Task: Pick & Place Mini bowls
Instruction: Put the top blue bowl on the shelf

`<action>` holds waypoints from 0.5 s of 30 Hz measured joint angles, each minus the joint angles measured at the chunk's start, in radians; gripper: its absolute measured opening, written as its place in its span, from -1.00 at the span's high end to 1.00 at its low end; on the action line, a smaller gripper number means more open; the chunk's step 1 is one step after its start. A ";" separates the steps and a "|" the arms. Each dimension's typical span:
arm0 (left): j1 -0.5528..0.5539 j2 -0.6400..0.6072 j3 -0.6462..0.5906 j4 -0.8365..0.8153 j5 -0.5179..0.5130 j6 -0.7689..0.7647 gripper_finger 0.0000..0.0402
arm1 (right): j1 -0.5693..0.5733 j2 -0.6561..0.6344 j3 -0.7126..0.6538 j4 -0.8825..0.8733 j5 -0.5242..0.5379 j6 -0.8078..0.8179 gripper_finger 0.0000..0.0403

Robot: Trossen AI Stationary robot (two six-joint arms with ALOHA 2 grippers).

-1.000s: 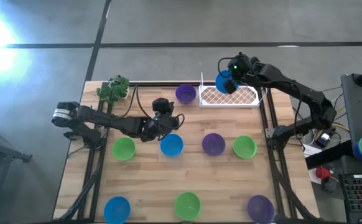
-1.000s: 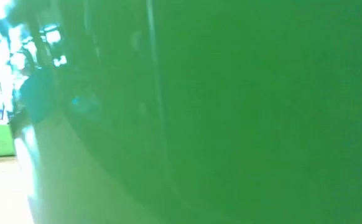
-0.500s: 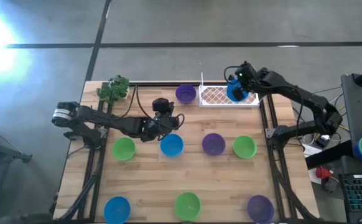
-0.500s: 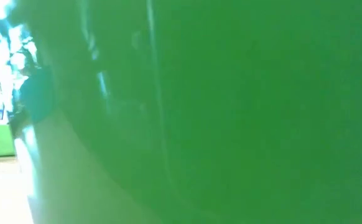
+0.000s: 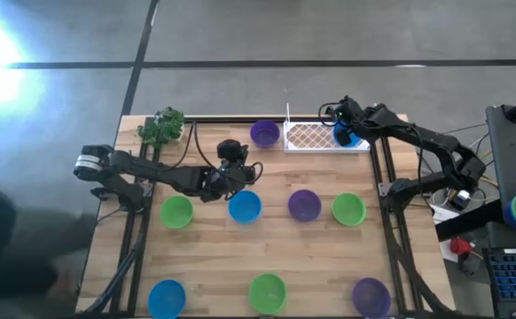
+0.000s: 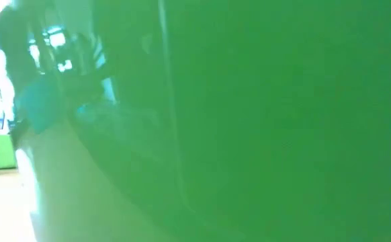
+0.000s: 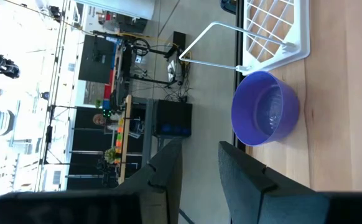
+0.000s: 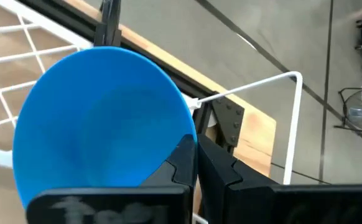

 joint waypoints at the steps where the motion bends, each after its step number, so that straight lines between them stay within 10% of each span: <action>1: 0.000 0.000 0.000 0.000 0.000 0.000 0.49 | -0.002 0.001 -0.001 0.005 0.002 0.000 0.96; 15: 0.001 0.000 0.000 0.000 0.000 -0.002 0.49 | -0.012 0.004 -0.020 0.030 0.022 0.012 0.96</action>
